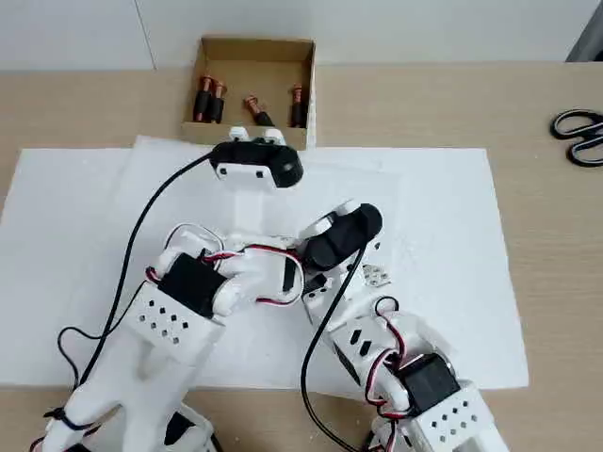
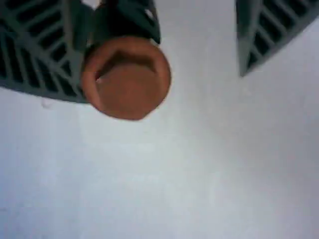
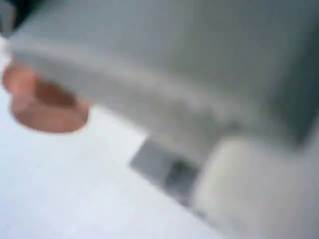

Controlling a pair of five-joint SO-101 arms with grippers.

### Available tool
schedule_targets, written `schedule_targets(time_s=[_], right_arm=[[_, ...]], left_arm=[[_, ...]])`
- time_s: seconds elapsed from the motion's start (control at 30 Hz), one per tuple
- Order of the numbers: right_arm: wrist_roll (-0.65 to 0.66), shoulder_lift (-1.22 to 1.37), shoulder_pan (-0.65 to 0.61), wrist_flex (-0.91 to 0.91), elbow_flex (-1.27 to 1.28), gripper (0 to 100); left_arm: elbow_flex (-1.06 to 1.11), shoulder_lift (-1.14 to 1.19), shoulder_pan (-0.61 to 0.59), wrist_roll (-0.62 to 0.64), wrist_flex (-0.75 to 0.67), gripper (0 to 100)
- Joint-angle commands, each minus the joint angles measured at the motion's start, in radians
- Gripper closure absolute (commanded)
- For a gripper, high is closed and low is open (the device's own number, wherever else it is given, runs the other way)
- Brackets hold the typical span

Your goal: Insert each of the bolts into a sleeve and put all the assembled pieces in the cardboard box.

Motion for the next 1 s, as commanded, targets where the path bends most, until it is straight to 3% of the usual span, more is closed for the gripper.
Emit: schedule_targets(time_s=[0.0,0.27,0.6,0.73,0.97], right_arm=[[0.009,-0.025,0.007,-0.010,-0.017,97.0],[0.009,-0.027,0.039,-0.010,-0.017,97.0],[0.009,-0.025,0.044,-0.010,-0.015,97.0],[0.009,-0.018,0.120,-0.039,-0.031,97.1],[0.011,0.048,0.255,-0.159,-0.146,99.5]], left_arm=[[-0.045,-0.043,-0.052,-0.026,0.017,81],[-0.038,-0.249,-0.109,-0.028,0.037,81],[-0.038,-0.361,-0.290,-0.028,0.163,81],[-0.038,-0.362,-0.371,-0.041,0.247,81],[0.005,-0.354,-0.446,-0.183,0.298,81]])
